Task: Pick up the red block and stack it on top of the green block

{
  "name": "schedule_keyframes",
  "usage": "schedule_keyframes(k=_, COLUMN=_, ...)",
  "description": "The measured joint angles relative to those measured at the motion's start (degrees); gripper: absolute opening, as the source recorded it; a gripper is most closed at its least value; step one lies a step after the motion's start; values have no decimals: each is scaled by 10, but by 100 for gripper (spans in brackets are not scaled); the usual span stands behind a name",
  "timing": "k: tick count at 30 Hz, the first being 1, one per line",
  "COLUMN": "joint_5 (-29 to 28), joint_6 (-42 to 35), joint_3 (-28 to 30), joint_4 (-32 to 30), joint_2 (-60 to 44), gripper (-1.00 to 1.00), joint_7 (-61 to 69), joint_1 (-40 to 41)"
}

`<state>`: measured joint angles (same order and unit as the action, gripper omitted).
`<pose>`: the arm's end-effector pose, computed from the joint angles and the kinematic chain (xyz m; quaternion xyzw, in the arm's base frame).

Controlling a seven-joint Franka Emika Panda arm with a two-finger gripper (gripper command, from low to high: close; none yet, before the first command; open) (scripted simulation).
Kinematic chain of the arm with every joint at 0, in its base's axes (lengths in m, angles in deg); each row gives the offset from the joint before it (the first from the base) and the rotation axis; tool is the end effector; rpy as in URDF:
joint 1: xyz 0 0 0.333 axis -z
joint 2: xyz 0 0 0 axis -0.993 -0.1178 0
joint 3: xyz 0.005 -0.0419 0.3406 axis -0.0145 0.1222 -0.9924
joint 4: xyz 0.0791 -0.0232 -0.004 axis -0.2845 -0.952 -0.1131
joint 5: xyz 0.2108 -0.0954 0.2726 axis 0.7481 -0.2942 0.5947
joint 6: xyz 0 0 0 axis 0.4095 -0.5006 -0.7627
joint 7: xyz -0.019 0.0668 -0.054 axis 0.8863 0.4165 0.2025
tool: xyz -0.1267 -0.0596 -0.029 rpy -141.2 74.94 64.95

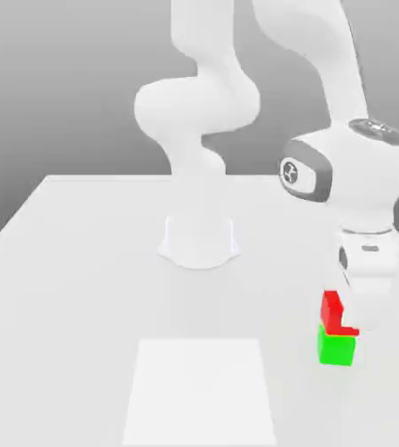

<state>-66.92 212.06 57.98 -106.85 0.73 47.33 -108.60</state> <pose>0.3161 0.2195 0.2118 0.9300 0.3675 -0.0007 0.0002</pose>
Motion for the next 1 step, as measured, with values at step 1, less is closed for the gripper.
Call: schedule_keyframes(k=1, joint_5=0, joint_6=0, joint_3=0, joint_4=0, joint_2=0, gripper=100, joint_7=0, joint_1=0)
